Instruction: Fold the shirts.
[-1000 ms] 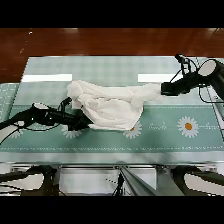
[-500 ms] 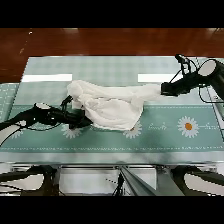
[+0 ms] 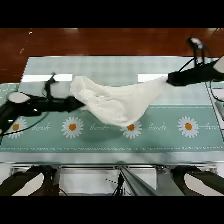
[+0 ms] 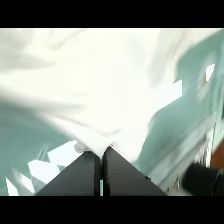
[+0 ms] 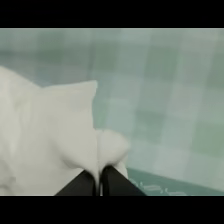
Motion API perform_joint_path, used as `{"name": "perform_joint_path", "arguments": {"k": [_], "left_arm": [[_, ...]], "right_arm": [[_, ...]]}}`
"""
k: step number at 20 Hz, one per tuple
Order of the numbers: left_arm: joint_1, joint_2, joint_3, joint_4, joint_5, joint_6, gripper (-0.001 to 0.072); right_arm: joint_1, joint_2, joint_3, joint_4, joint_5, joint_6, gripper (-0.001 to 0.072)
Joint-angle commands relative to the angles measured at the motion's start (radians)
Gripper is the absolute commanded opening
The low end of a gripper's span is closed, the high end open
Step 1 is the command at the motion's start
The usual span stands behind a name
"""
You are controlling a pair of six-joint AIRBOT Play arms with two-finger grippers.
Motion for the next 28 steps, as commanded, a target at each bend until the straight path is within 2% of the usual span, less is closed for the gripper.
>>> {"name": "perform_joint_path", "arguments": {"k": [1, 5, 7, 13, 15, 18, 19, 21, 23, 26, 28], "left_arm": [[0.066, 0.297, 0.17, -0.009, 0.071, -0.012, 0.0029], [0.151, 0.545, 0.454, 0.027, 0.345, 0.006, 0.0028], [0.176, 0.599, 0.581, 0.045, 0.414, 0.006, 0.0028], [0.187, 0.618, 0.848, 0.093, 0.351, -0.01, 0.0028], [0.187, 0.618, 0.893, 0.131, 0.277, -0.088, 0.0028], [0.187, 0.619, 0.936, 0.349, 0.05, -0.28, 0.0028], [0.187, 0.62, 0.937, 0.429, -0.049, -0.376, 0.0028], [0.187, 0.61, 0.933, 0.49, -0.242, -0.485, 0.0028], [0.187, 0.597, 0.901, 0.488, -0.348, -0.547, 0.0028], [0.187, 0.579, 0.782, 0.492, -0.369, -0.562, 0.0028], [0.186, 0.565, 0.64, 0.529, -0.363, -0.558, 0.0028]], "right_arm": [[0.001, 0.174, 0.063, 0.0, -0.16, -0.044, 0.0036], [0.001, 0.396, 0.162, 0.0, -0.404, -0.046, 0.0036], [0.001, 0.472, 0.219, 0.0, -0.447, -0.046, 0.0036], [0.001, 0.612, 0.369, 0.0, -0.443, -0.029, 0.0036], [0.001, 0.639, 0.398, -0.022, -0.399, 0.016, 0.0036], [0.001, 0.647, 0.482, -0.199, -0.131, 0.153, 0.0036], [0.001, 0.647, 0.507, -0.268, -0.014, 0.181, 0.0036], [0.001, 0.645, 0.526, -0.364, 0.204, 0.187, 0.0036], [0.001, 0.617, 0.527, -0.402, 0.409, 0.168, 0.0036], [0.001, 0.484, 0.525, -0.391, 0.681, 0.093, 0.0036], [0.001, 0.371, 0.497, -0.347, 0.708, 0.08, 0.0036]]}}
